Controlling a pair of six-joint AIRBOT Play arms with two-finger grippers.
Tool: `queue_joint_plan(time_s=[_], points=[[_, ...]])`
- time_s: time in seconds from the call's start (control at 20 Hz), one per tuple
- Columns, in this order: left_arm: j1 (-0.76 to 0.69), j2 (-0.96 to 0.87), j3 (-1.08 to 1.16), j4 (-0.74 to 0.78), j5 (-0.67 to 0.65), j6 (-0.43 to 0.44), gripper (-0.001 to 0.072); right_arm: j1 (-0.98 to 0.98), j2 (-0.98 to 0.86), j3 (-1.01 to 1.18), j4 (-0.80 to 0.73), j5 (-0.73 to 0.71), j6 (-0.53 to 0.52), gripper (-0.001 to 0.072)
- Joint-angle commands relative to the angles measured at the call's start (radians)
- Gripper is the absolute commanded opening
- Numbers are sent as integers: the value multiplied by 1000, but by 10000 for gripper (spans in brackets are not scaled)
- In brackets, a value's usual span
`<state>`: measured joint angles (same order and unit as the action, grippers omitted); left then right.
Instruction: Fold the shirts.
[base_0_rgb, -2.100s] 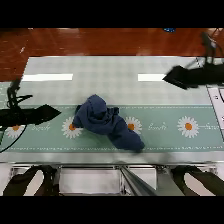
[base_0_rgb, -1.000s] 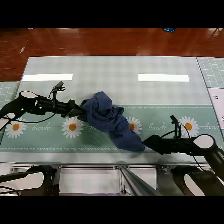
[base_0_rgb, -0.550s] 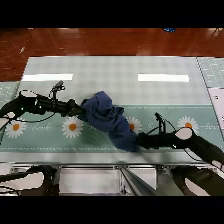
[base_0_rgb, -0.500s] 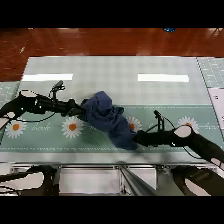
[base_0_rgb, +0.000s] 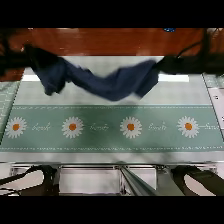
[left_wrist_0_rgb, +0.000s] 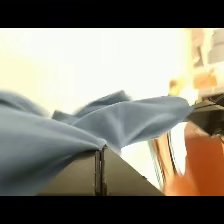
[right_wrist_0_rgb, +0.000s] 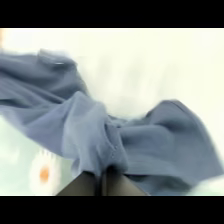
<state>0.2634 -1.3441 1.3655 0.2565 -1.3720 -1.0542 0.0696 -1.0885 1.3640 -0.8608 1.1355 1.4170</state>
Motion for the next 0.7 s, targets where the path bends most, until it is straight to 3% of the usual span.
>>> queue_joint_plan(time_s=[0.0, 0.2, 0.5, 0.65], points=[[31, 56, 378, -24, -16, -73, 11, -41, -2, 457, -206, 209, 74, 26], [55, 156, 678, 232, -18, -169, 11, -42, 68, 698, -294, 339, 83, 26], [75, 412, 696, 429, -38, -198, 11, -42, 297, 674, -461, 415, 94, 26], [-2, 498, 644, 608, -70, -220, 11, -42, 368, 587, -502, 519, 116, 27]])
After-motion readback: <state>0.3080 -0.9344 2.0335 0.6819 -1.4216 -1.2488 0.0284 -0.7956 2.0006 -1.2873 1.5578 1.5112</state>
